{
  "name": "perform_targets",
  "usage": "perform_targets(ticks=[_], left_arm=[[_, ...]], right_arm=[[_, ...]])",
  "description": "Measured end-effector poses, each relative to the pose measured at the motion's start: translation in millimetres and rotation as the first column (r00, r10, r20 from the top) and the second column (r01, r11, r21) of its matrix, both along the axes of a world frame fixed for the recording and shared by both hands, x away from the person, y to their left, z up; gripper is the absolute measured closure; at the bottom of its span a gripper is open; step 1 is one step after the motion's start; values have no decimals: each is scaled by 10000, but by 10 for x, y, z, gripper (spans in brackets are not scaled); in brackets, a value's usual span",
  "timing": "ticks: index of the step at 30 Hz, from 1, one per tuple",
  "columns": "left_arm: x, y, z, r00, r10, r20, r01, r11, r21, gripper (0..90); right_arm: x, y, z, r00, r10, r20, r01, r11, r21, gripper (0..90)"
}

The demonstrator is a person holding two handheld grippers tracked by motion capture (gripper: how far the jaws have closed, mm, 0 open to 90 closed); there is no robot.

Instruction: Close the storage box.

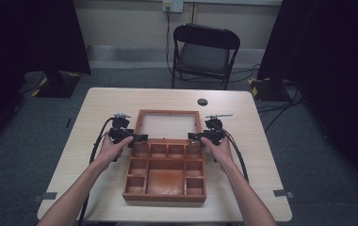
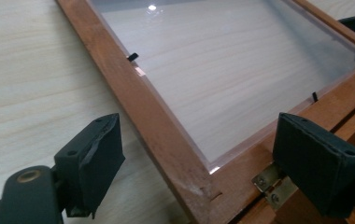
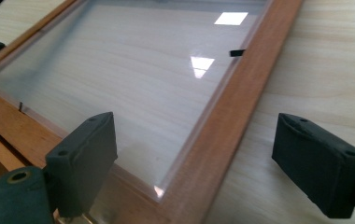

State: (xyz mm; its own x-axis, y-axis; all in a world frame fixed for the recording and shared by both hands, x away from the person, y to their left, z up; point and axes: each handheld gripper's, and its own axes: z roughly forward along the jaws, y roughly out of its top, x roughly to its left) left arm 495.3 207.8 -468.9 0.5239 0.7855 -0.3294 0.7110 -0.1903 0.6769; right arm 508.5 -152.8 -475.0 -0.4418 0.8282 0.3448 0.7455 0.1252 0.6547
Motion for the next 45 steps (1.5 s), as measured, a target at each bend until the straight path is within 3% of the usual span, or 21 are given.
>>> perform_targets(ticks=[2,7,11,13,17,19,27,34,42,45], left_arm=[[-1,-9,1,10000,17,44,-18,10000,53,150],[3,-11,-14,10000,8,3,-8,10000,-32,141],[13,4,-41,9998,95,-172,-99,9996,-278,127],[26,13,-57,9997,93,-208,-100,9994,-329,106],[35,19,-67,9996,149,-259,-157,9995,-290,77],[40,23,-61,9994,23,-354,-38,9991,-426,103],[43,9,-45,9993,-27,-361,14,9994,-344,130],[60,32,-68,9987,-43,-502,10,9978,-664,125],[43,5,-32,9997,-127,-218,118,9989,-447,153],[37,-2,-22,9998,-220,-28,219,9990,-398,152]], right_arm=[[14,28,-31,9996,58,-265,-47,9991,430,131],[22,117,-61,9995,172,-282,-158,9985,518,81],[30,124,-80,9990,147,-416,-116,9972,737,83],[45,103,-106,9972,84,-748,-4,9943,1067,83],[43,104,-110,9975,105,-699,-29,9941,1083,82],[11,145,-81,9993,29,-374,-2,9974,719,79],[-3,150,-73,9997,-20,-228,35,9979,651,78],[-33,172,-29,9998,-59,201,53,9995,313,78],[-55,185,15,9985,-13,545,13,10000,2,88],[-73,181,45,9968,-96,788,103,9999,-93,130]])
